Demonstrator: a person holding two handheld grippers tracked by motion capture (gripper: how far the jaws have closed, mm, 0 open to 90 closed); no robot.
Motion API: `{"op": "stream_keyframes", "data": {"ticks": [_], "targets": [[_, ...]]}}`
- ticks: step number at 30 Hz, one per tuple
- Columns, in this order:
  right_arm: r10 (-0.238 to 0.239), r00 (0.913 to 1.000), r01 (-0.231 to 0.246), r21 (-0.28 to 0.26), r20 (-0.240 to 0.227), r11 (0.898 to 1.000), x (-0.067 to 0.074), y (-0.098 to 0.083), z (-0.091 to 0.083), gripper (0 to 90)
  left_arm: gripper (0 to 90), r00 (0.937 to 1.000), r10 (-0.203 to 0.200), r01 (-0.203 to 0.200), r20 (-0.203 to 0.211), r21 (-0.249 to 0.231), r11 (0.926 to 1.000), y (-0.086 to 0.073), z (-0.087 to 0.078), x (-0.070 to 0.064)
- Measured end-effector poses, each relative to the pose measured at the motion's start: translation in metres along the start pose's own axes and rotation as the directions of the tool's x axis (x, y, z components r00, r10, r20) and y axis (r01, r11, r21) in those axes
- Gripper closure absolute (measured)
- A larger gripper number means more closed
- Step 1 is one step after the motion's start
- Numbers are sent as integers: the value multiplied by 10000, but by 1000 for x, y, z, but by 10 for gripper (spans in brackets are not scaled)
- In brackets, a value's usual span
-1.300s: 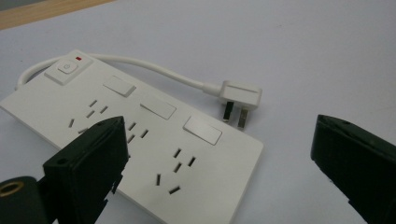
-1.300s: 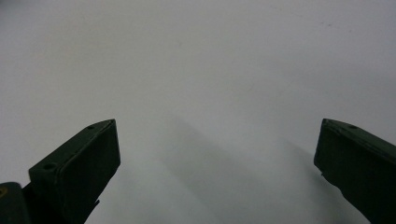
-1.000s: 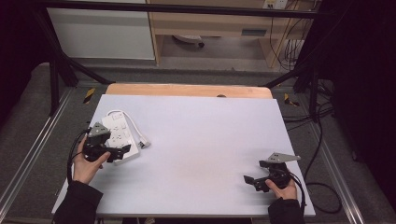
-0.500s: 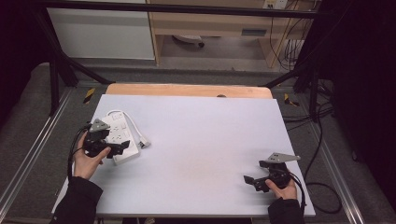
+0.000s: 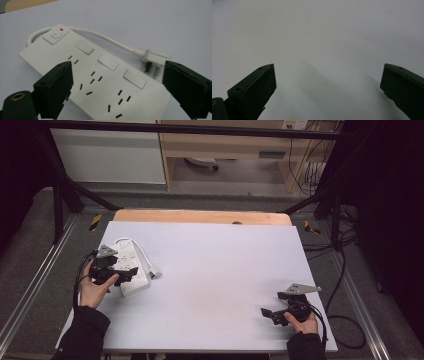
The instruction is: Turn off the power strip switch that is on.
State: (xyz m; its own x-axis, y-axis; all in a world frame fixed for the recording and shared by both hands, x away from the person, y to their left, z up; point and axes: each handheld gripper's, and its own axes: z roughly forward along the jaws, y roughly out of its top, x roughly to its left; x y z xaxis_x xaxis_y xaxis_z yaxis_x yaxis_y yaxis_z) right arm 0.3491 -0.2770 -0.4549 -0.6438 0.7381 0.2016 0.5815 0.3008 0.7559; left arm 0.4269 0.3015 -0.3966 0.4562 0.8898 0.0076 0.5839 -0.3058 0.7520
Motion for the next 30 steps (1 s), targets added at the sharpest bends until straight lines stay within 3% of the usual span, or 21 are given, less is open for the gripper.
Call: {"op": "stream_keyframes", "data": {"ticks": [14,30], "targets": [[16,10000,-16,4,-5,10000,0,0,0,10,203,9994,30,-32,-333,-64,10000,8,5,4],[7,10000,-7,18,2,10000,0,0,0,10,372,9982,-257,246,-545,-208,9995,11,13,6]]}}
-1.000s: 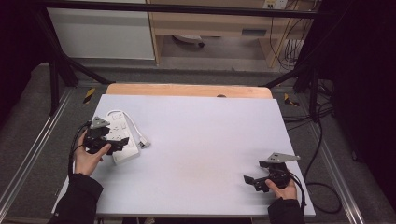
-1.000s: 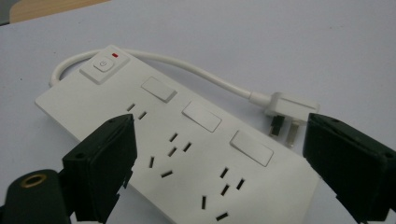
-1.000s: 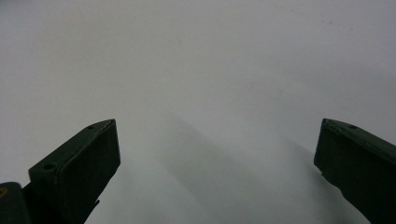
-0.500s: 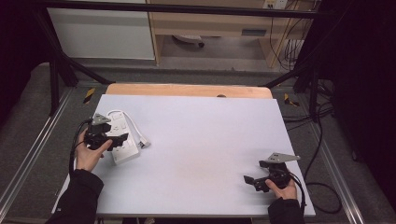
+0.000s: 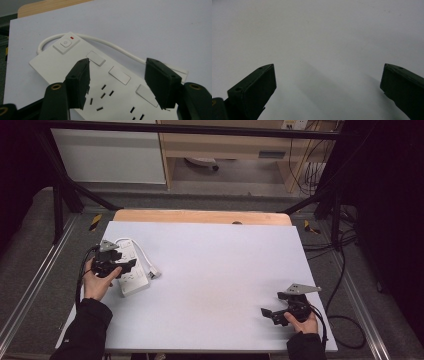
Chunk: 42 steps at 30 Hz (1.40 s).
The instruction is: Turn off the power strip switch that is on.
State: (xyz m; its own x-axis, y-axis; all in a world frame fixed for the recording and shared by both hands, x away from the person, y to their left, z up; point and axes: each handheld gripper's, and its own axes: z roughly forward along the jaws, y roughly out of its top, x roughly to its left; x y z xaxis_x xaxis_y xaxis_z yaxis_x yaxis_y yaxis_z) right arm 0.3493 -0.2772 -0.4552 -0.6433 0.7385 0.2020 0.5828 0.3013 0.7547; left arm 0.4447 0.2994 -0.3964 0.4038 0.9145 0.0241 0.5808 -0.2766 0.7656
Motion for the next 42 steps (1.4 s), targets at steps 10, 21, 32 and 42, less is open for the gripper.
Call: {"op": "stream_keyframes", "data": {"ticks": [10,21,32,42], "targets": [[-4,10000,4,12,-7,10000,0,0,0,10,517,9991,-292,287,-305,-167,9994,1,4,4],[-1,10000,1,13,10,10000,0,0,0,10,659,9978,-423,411,-518,-249,9988,1,9,7],[-9,10000,8,61,32,10000,0,0,0,10,783,9960,-499,477,-739,-311,9984,1,16,8],[-15,10000,15,50,30,10000,0,0,0,10,868,9940,-649,612,-886,-439,9972,1,21,9]]}}
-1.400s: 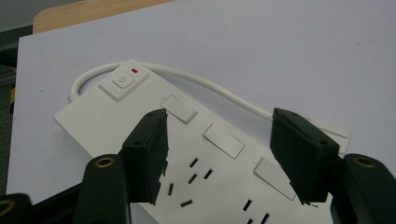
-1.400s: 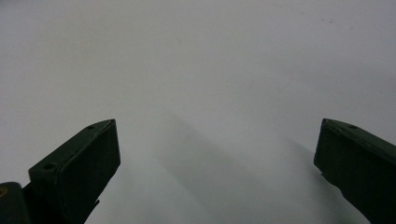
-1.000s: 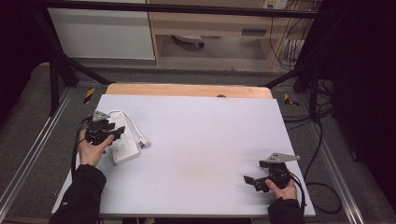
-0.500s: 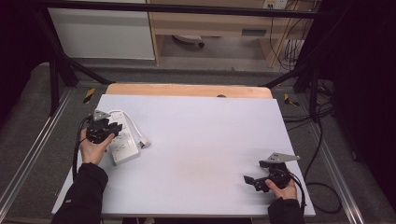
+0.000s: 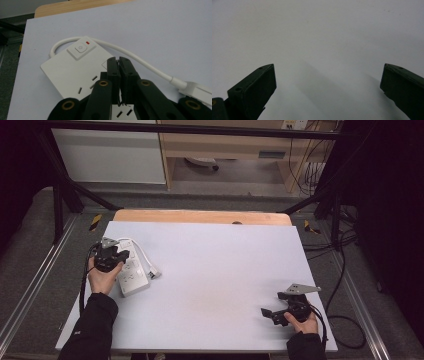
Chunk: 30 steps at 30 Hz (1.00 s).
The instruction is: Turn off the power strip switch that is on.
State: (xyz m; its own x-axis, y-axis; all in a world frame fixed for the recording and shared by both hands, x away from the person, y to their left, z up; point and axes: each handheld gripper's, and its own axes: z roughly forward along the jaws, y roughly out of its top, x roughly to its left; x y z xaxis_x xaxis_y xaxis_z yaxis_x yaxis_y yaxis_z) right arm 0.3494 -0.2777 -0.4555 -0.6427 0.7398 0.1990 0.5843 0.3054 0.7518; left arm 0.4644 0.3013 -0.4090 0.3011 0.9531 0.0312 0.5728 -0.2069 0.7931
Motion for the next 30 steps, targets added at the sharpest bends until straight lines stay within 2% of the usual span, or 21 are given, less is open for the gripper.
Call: {"op": "stream_keyframes", "data": {"ticks": [6,18,30], "targets": [[63,10000,-63,27,-16,10000,1,0,1,10,894,10000,-44,44,-43,-25,10000,0,2,1],[11,10000,-11,16,3,10000,0,0,1,10,896,9998,174,-174,-18,83,9998,6,10,-3],[10,10000,-10,1,-7,10000,0,0,1,10,896,9999,146,-145,-24,134,9998,8,16,-3]]}}
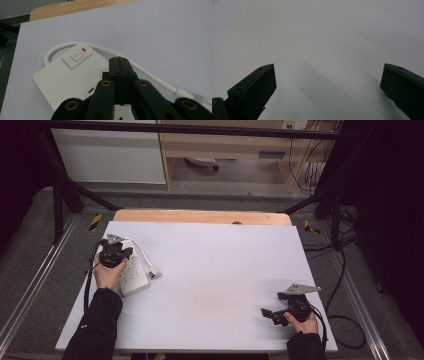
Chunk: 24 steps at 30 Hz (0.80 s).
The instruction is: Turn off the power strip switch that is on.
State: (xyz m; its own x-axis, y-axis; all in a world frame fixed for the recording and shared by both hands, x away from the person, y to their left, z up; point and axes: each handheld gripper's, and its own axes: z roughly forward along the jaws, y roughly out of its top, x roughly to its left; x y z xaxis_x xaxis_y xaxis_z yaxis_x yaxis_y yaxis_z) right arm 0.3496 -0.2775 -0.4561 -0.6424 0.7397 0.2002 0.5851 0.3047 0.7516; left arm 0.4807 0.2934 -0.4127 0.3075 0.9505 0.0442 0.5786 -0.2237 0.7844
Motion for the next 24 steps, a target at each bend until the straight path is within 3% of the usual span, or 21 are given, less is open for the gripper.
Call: {"op": "stream_keyframes", "data": {"ticks": [24], "targets": [[-1,10000,1,10,0,10000,0,0,0,10,897,9999,-30,26,162,254,9997,-11,11,1]]}}
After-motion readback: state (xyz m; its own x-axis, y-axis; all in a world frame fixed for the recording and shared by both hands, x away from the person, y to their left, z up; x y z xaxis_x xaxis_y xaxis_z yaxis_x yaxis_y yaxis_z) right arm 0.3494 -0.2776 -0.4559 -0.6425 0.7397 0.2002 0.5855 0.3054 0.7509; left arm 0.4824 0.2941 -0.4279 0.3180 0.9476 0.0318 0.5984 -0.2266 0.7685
